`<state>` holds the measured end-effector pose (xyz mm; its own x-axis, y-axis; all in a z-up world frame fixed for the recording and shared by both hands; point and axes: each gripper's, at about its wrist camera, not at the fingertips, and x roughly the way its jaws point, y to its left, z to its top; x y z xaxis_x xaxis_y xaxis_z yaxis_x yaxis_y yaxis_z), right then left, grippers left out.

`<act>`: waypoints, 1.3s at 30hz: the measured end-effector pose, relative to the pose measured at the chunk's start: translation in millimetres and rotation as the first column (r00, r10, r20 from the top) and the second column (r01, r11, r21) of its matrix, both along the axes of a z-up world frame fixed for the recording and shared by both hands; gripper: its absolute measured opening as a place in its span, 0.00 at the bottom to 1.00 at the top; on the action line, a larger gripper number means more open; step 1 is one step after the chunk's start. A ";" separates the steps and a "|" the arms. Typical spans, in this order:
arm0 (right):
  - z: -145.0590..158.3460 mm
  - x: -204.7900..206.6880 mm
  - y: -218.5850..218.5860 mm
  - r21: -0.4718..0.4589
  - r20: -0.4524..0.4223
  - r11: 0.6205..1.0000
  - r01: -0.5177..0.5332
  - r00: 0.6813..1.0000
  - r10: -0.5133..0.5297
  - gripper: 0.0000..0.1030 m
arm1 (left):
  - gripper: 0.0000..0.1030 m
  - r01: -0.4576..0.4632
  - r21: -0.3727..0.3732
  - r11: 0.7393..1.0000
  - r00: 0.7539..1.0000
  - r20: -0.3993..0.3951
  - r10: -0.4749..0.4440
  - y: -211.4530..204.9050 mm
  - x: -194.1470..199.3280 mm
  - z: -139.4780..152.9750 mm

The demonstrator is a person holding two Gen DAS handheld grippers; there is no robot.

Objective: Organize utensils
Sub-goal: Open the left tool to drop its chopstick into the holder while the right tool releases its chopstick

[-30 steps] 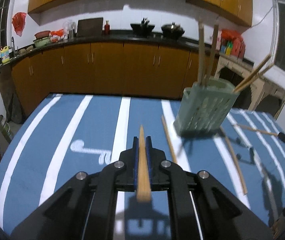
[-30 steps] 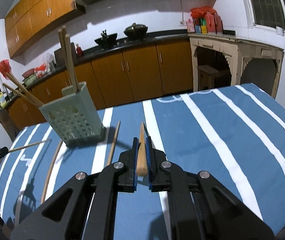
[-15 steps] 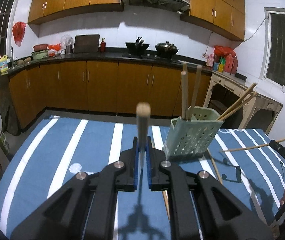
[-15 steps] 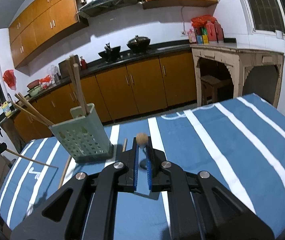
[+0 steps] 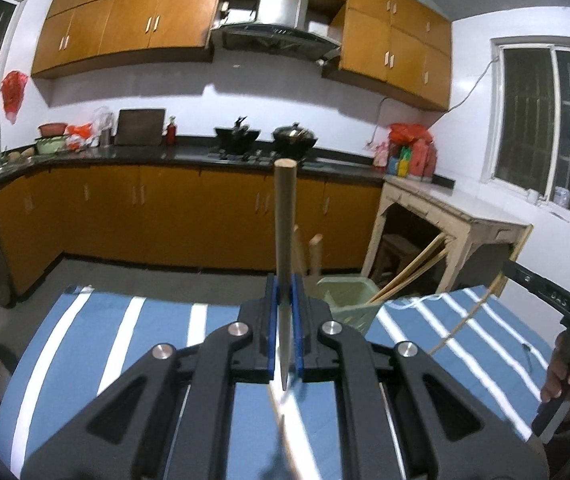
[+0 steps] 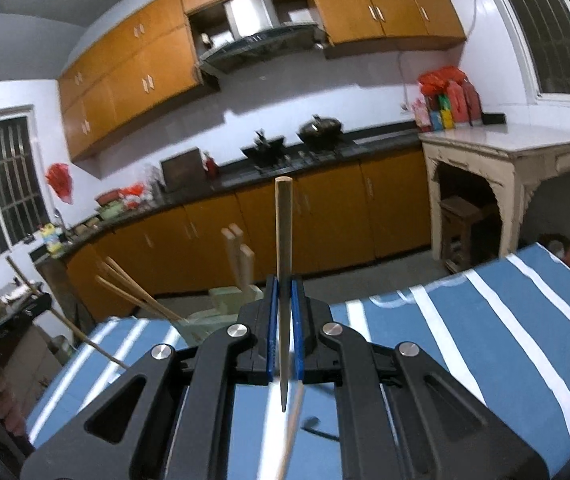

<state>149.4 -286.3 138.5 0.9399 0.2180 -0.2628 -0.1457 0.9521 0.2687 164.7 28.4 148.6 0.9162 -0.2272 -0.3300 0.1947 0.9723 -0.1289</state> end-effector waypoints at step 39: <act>0.4 75.0 50.7 -0.028 0.060 0.999 -0.017 0.998 0.019 0.09 | 0.16 -0.065 -0.038 0.997 0.998 0.006 0.065 -53.1 109.4 -0.2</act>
<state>224.4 -235.6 138.9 0.9502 0.2288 -0.2118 -0.1783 0.9560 0.2327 274.1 -24.7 148.4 0.9318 -0.1796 -0.3155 0.1326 0.9774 -0.1649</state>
